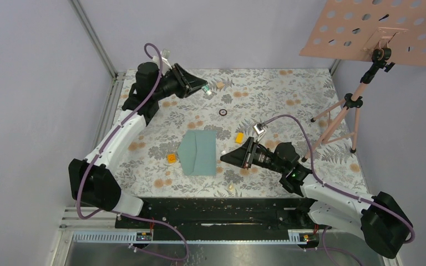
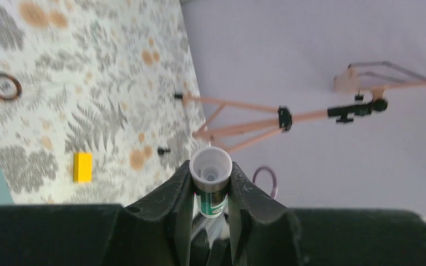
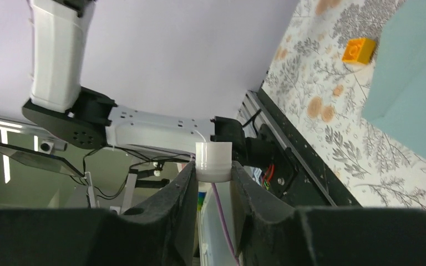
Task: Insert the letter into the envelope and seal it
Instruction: Open the solid glue cap from the solid glue, then place the solid glue cap at the center of the board.
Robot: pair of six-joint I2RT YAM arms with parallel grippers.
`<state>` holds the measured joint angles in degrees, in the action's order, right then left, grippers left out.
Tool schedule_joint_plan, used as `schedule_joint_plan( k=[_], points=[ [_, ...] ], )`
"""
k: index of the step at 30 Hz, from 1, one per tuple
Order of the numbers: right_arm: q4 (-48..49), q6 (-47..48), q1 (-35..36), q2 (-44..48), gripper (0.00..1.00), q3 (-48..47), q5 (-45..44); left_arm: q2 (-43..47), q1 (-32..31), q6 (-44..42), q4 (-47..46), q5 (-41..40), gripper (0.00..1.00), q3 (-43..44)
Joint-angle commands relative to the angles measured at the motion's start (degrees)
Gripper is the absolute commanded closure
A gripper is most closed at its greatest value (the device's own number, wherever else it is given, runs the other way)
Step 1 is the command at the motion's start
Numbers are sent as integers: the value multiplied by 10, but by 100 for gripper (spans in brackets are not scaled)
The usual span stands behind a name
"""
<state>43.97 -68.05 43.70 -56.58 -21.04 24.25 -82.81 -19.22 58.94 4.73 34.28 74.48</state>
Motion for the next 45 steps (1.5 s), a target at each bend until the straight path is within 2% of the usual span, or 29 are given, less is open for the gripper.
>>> schedule_joint_plan(
  k=[1,8,10,11,14,17,20,28,33,40,45],
  points=[
    [-48,34,6,31,100,-1,33,-4,5,13,-66,-45,100,29],
    [-138,81,6,66,100,-23,11,7,5,8,-68,-31,100,18],
    [-198,108,6,79,100,-45,-6,11,5,0,-59,-25,100,17],
    [-248,131,5,87,100,-61,-26,13,6,-6,-53,-21,100,16],
    [-483,209,-6,95,100,-136,-149,29,7,-27,-42,-15,100,0],
    [-671,263,-56,52,100,-215,-235,48,7,-43,-17,-9,100,-26],
    [-765,312,-102,-10,100,-266,-298,68,8,-54,-10,-10,100,-57],
    [-838,425,-144,-205,100,-365,-414,105,8,-67,-4,-1,100,-107],
    [-828,466,-193,-288,100,-386,-393,124,8,-67,-3,4,100,-131],
    [-827,532,-267,-372,100,-420,-308,128,8,-63,-7,15,100,-142],
    [-831,563,-282,-413,100,-424,-281,130,8,-53,-19,24,100,-153]
  ],
)
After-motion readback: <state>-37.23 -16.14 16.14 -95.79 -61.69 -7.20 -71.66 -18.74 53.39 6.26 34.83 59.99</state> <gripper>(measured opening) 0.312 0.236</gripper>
